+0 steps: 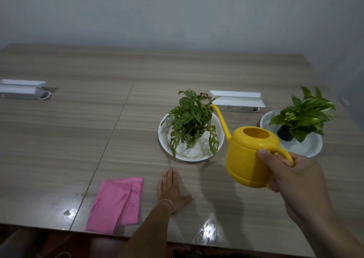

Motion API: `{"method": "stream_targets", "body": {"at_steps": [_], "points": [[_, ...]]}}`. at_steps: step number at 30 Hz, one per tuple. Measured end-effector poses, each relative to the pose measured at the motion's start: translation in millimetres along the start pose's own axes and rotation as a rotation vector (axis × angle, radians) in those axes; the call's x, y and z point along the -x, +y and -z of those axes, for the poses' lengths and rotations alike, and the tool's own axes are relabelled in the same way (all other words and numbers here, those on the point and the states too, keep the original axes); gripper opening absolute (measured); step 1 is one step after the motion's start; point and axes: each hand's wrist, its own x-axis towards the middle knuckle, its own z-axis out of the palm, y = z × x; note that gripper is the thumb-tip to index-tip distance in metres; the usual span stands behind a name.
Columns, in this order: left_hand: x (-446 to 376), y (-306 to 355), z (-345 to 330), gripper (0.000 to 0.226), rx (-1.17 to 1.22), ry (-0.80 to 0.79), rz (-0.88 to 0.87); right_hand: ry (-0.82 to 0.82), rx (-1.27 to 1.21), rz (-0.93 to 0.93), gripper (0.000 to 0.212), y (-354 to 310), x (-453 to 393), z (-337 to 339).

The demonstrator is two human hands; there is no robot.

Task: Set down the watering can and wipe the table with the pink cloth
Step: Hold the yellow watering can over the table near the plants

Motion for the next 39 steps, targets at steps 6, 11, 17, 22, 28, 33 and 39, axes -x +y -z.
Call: {"method": "stream_targets", "body": {"at_steps": [6, 11, 17, 22, 28, 33, 39], "points": [[-1, 0, 2, 0.127, 0.004, -0.022, 0.007, -0.008, -0.003, 0.022, 0.044, -4, -18, -24], [-1, 0, 4, 0.128, 0.013, -0.045, 0.008, -0.038, -0.056, 0.012, 0.055, -7, -20, -43], [-2, -1, 3, 0.127, 0.008, -0.046, 0.007, -0.119, -0.006, 0.025, 0.047, -5, -5, -40], [-2, 0, 1, 0.127, 0.014, -0.027, 0.011, -0.115, 0.056, -0.015, 0.066, 4, 7, -26], [-4, -1, 0, 0.127, -0.002, -0.021, 0.012, -0.050, 0.053, -0.008, 0.054, 4, 7, -13], [-4, 0, -1, 0.127, -0.003, -0.022, 0.020, -0.011, 0.038, 0.034, 0.043, -1, -1, -13], [-2, 1, 0, 0.126, -0.006, -0.008, 0.020, 0.019, -0.007, 0.034, 0.047, -3, -9, -26]]}}
